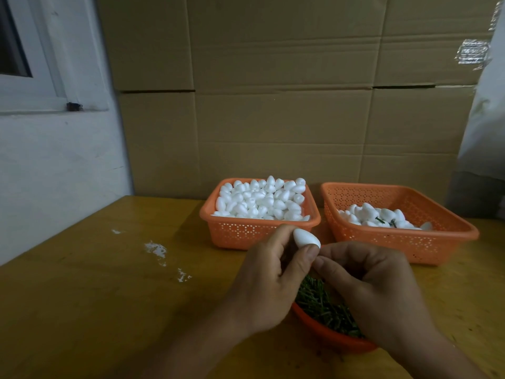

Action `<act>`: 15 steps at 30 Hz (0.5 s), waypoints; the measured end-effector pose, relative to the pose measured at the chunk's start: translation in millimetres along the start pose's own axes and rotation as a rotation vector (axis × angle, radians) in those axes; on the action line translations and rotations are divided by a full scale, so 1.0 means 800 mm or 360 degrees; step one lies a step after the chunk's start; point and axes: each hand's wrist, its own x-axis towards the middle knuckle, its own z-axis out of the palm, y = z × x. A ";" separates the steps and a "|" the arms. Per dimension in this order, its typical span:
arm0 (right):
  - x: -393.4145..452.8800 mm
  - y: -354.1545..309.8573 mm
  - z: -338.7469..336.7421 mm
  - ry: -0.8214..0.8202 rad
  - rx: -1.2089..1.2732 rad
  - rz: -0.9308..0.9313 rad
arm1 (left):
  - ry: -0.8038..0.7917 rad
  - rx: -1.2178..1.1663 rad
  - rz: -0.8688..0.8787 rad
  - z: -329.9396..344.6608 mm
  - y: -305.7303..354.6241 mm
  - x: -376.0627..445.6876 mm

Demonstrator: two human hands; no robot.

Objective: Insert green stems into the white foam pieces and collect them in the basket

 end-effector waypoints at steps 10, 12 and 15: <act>0.000 -0.002 0.002 -0.0029 0.0063 0.0039 | -0.0119 0.0211 0.0094 -0.010 0.009 0.005; 0.000 -0.001 0.003 -0.0026 0.0083 0.0052 | -0.0110 0.0218 0.0119 -0.010 0.010 0.005; 0.000 0.001 0.003 -0.0047 0.0107 0.0054 | -0.0100 0.0173 0.0112 -0.008 0.010 0.004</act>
